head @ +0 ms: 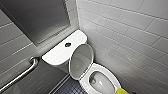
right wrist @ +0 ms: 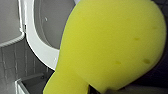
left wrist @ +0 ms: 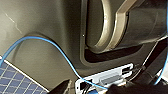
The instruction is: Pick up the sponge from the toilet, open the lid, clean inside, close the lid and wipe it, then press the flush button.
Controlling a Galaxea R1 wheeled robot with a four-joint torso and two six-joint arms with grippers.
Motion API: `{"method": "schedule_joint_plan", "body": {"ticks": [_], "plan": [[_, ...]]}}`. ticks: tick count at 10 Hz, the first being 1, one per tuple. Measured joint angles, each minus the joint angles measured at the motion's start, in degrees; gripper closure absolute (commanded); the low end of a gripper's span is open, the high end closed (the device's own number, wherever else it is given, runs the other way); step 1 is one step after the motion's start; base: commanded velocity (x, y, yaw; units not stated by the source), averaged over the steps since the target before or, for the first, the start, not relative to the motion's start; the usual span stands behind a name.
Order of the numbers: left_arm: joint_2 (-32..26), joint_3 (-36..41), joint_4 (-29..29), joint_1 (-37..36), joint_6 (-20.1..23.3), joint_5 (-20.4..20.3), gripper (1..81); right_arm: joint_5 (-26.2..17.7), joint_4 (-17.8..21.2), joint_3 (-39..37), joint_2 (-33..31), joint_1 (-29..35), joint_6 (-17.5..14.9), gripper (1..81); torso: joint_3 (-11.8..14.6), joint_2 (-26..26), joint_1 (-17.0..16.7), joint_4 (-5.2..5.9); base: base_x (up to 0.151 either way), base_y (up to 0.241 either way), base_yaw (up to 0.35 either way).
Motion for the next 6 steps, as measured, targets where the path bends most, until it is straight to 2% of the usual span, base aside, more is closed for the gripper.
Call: {"method": "schedule_joint_plan", "body": {"ticks": [1, 3, 6], "plan": [[0.0, 0.0, 0.0, 0.0, 0.0, -0.1, 1.0, -0.3, 0.0, 0.8, 0.1, 1.3, 0.1, 81.1, 0.0, 0.0, 0.0, 0.00, 0.000, 0.000, 0.000], [0.0, 0.0, 0.0, 0.0, 0.0, -0.2, 1.0, -0.4, 0.0, 2.0, 1.3, 8.0, 0.2, 81.1, 0.0, 0.0, 0.0, 0.00, 0.000, 0.000, 0.000], [0.0, 0.0, 0.0, 0.0, 0.0, -0.2, 1.0, -2.6, 0.1, 0.8, 7.3, 15.1, 1.6, 81.1, 0.0, 0.0, 0.0, 0.00, 0.000, 0.000, 0.000]]}}
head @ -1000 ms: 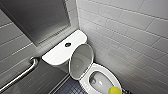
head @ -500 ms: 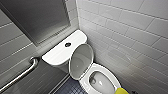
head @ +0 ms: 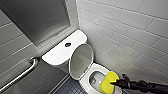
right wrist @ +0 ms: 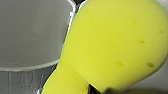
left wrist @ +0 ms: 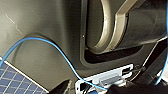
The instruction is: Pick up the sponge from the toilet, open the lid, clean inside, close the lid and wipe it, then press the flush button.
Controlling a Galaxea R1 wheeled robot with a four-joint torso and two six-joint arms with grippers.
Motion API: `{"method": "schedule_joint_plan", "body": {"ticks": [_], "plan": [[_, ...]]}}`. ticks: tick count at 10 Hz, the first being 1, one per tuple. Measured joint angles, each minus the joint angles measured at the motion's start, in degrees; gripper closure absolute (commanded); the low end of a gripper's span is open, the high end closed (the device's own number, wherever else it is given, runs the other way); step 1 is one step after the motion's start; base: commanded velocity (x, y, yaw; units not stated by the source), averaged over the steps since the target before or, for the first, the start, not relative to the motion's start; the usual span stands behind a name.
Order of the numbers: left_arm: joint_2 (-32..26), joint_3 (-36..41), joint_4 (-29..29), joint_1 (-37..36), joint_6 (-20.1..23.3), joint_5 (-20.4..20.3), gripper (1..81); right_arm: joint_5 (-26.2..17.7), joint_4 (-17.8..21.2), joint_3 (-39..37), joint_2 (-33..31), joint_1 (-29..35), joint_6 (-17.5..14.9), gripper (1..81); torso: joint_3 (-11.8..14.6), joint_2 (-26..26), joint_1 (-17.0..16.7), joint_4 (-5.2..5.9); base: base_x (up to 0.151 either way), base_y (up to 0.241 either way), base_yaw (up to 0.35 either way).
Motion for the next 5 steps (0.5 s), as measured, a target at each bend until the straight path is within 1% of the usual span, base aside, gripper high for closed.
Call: {"method": "schedule_joint_plan", "body": {"ticks": [2, 3, 5], "plan": [[0.0, 0.0, 0.0, 0.0, 0.0, 0.0, 1.0, -2.9, 0.0, -4.6, 7.4, 2.7, 1.1, 81.1, 0.0, 0.0, 0.0, 0.00, 0.000, 0.000, 0.000], [0.0, 0.0, 0.0, 0.0, 0.0, 0.0, 1.0, -3.8, 0.0, -7.1, 9.9, 3.6, 1.4, 81.1, 0.0, 0.0, 0.0, 0.00, 0.000, 0.000, 0.000], [0.0, 0.0, 0.0, 0.0, 0.0, 0.0, 1.0, -5.3, 0.0, -14.1, 16.3, 4.9, 1.7, 81.1, 0.0, 0.0, 0.0, 0.00, 0.000, 0.000, 0.000]]}}
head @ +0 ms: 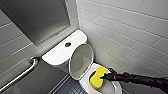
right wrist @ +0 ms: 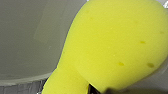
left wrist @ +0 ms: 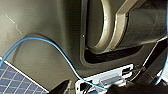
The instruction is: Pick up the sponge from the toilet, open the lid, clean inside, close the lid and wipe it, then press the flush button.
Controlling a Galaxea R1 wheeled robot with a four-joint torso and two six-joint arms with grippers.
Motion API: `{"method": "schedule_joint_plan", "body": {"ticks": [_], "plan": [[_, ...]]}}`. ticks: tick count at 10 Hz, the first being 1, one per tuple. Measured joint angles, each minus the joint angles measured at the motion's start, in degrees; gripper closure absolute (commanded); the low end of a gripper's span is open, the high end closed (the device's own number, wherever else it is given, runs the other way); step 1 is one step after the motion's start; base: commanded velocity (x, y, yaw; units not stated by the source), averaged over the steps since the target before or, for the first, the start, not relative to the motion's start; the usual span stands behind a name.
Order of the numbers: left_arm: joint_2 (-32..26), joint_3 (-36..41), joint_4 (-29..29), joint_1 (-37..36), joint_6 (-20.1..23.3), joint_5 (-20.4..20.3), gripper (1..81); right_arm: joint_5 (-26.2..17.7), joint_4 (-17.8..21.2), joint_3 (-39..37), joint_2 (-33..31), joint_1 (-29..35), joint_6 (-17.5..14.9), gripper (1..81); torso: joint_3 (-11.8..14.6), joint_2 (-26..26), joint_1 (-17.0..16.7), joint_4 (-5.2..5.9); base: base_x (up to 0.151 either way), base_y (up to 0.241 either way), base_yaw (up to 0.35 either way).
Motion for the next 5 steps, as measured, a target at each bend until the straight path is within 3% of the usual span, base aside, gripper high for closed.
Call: {"method": "schedule_joint_plan", "body": {"ticks": [5], "plan": [[-0.3, 0.0, 0.0, 0.0, 0.0, 0.1, 1.0, -1.3, -0.1, -14.9, 13.0, 0.7, 0.2, 81.1, 0.0, 0.0, 0.0, 0.00, 0.000, 0.000, 0.000]]}}
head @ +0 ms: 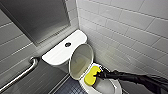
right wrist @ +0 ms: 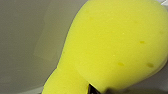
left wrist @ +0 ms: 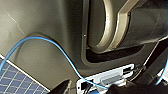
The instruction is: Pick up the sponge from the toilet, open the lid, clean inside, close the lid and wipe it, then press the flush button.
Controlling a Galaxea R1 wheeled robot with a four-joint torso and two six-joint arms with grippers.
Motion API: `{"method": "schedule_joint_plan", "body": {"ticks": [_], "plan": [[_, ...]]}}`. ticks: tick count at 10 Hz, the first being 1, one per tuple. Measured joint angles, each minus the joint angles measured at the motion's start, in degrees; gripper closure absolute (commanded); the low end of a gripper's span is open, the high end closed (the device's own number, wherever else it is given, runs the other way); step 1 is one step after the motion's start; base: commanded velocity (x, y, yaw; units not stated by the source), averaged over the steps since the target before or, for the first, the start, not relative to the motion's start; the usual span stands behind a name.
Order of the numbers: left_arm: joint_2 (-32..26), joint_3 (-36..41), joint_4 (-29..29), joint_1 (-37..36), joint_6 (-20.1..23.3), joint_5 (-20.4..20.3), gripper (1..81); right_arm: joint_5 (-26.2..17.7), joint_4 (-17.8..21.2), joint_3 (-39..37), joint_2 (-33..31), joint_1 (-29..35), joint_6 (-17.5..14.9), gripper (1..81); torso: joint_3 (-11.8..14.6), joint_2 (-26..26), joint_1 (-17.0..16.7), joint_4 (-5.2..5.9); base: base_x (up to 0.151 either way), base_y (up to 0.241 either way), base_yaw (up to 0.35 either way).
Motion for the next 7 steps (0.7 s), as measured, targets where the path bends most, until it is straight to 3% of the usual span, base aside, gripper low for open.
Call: {"method": "schedule_joint_plan", "body": {"ticks": [4, 7], "plan": [[-0.2, 0.0, 0.0, 0.0, 0.0, 0.0, 1.0, 0.0, -0.3, -8.5, 9.8, 0.2, 0.0, 81.1, 0.0, 0.0, 0.0, 0.00, 0.000, 0.000, 0.000], [-0.5, 0.0, 0.0, 0.0, 0.0, 0.0, 1.0, 1.8, -0.6, -12.7, 12.3, -2.0, 0.0, 81.1, 0.0, 0.0, 0.0, 0.00, 0.000, 0.000, 0.000]]}}
